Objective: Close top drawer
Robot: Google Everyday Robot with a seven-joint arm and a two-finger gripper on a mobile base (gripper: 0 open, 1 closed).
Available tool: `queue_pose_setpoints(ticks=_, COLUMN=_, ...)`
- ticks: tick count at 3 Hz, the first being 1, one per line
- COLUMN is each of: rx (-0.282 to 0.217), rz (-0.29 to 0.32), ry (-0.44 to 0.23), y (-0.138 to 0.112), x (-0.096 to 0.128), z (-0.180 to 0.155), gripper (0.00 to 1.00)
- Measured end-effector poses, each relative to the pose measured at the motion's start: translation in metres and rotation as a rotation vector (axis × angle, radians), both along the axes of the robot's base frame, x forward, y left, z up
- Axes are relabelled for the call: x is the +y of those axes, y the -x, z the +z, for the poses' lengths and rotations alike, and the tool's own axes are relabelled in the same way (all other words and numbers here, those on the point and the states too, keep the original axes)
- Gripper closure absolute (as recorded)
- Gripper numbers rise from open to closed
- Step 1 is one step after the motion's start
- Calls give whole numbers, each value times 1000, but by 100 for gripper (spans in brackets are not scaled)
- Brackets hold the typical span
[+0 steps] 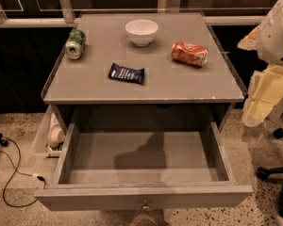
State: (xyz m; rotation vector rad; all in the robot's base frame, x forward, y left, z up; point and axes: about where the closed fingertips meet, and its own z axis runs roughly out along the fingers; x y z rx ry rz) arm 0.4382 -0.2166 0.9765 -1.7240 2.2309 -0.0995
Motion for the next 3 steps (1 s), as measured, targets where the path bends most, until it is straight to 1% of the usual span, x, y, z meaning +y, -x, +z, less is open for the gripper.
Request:
queue_pose_setpoints(ticks=1, rx=-4, rz=3, ry=-8, y=4, x=-1, z=-2, gripper=0)
queue_pose_setpoints(ticks=2, rx=-2, rz=16, ry=-23, y=20, x=-6, z=-20, gripper=0)
queue_pose_setpoints(ticks=3, rx=17, rz=35, ry=-41, y=39, x=-12, z=-53, gripper=0)
